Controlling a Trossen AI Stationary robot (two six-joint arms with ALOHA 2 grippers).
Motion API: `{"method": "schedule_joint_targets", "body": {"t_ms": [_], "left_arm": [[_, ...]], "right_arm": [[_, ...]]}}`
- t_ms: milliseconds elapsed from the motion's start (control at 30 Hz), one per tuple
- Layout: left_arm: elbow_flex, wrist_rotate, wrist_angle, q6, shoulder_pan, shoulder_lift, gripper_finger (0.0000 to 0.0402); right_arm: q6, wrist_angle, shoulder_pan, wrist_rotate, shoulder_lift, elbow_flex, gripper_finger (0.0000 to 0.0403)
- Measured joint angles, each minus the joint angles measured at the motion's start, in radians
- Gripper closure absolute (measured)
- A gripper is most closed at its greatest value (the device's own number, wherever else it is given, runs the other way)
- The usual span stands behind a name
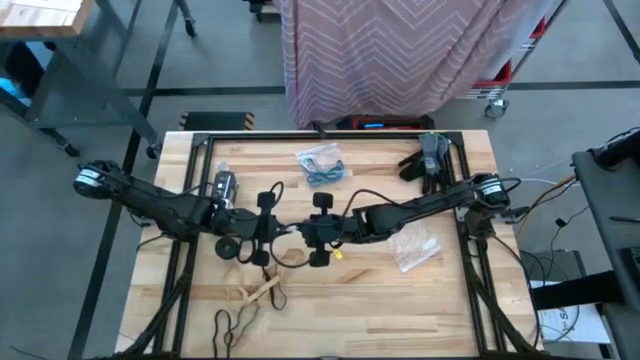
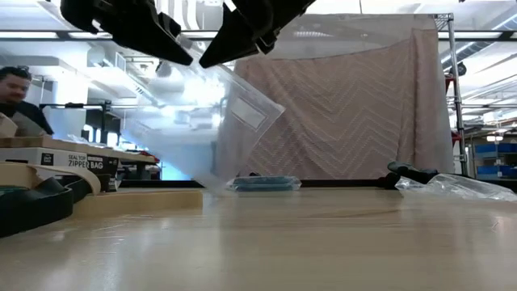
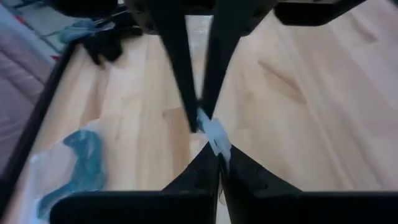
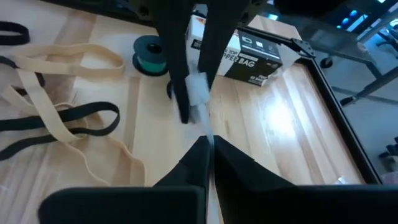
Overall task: Sort rubber bands
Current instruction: Open the transparent zip bag
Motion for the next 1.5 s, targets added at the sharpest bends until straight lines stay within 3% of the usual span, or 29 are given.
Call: {"method": "schedule_joint_targets", "body": {"t_ms": [100,533,1500], "left_arm": [[0.000,-0.046,-0.015,0.002,-0.001,-0.020,0.0398],[0.000,-0.051,-0.035,0.006,-0.001,-0.056,0.0357],[0.000,-0.051,-0.004,-0.005,-0.001,-0.063,0.0365]], "right_arm": [[0.020,-0.009,-0.001,0.002,0.000,0.000,0.0400],[0.058,-0.026,-0.005,0.001,0.000,0.000,0.0401],[0.055,-0.036,-0.005,-0.003,0.000,0.000,0.0401]]}}
